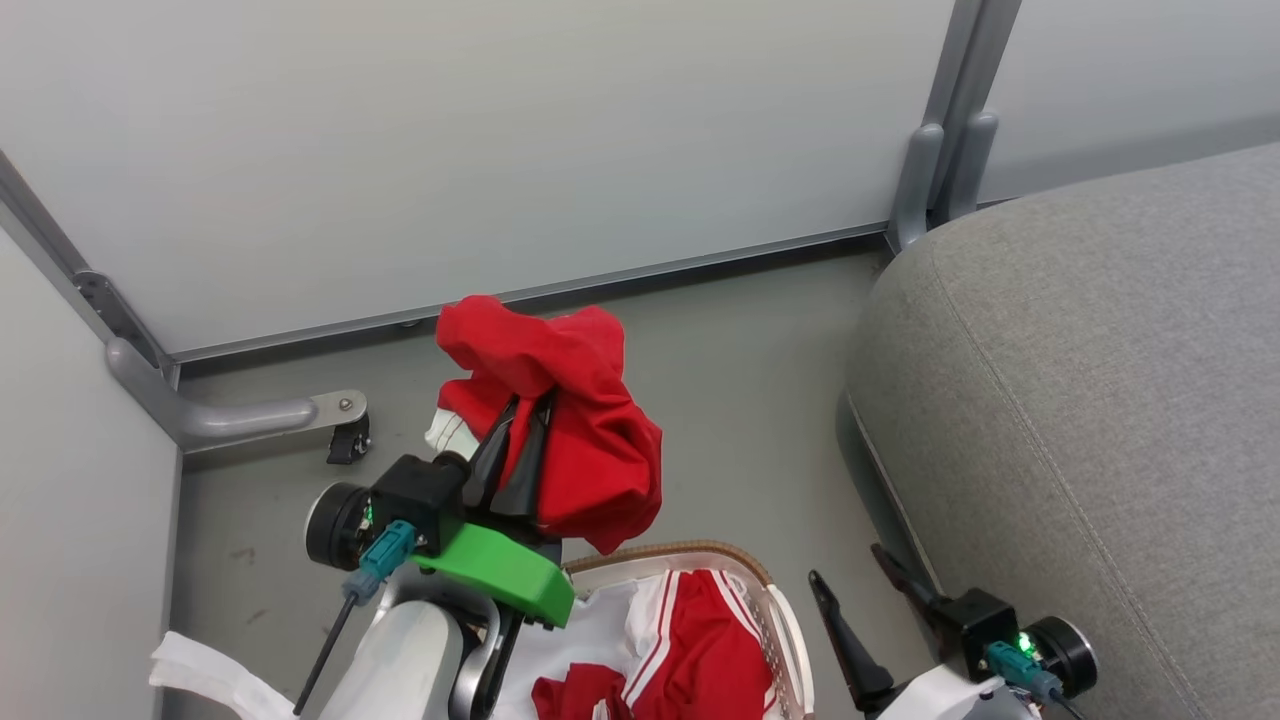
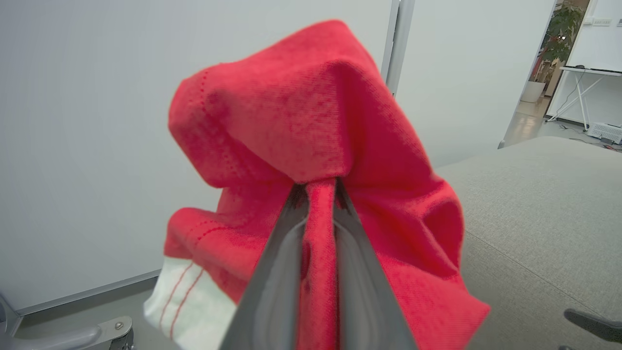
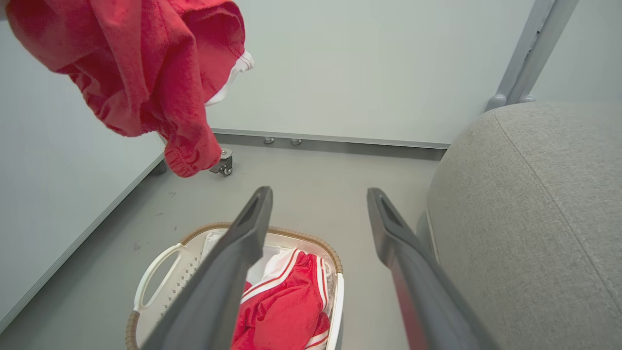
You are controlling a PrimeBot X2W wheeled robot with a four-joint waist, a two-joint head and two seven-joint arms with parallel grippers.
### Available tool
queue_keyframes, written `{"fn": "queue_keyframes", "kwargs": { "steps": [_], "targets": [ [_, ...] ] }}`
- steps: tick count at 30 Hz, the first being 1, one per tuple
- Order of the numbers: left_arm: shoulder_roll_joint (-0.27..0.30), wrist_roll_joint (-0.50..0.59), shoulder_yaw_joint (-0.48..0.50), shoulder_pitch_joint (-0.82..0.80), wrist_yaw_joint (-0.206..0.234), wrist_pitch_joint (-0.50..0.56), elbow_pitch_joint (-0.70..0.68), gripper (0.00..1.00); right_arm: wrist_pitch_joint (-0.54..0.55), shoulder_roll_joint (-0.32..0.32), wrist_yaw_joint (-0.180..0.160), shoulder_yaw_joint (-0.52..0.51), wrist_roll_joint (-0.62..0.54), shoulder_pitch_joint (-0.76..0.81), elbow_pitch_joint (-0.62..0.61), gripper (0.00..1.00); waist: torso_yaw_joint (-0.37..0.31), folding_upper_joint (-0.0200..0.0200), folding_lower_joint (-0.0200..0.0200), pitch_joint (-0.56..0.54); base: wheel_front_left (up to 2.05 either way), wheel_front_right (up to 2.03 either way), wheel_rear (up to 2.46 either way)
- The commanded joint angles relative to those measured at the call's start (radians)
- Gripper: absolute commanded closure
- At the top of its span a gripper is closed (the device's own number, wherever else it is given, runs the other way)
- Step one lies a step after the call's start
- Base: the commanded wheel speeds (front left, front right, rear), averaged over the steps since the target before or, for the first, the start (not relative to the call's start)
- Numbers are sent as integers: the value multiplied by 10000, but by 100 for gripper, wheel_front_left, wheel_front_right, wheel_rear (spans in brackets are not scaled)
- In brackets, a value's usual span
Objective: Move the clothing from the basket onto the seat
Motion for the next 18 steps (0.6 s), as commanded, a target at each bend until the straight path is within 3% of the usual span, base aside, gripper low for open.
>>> {"fn": "queue_keyframes", "kwargs": {
  "steps": [1, 10, 18],
  "targets": [
    [-2, 26, -57, -180, -51, -40, -111, 100, -48, -32, -7, 212, -33, 83, 54, 0, 110, 0, 1, -49, 0, 0, 0],
    [-3, -393, -690, -348, -66, -40, -488, 100, -48, -35, -7, 2048, 496, -921, -202, 0, 500, 0, 1, 25, 0, 0, 0],
    [-5, -569, -1156, -457, -73, -41, -507, 100, -48, -39, -7, 2812, 636, -2360, -14, 0, 852, 0, 1, 133, 0, 0, 0]
  ]
}}
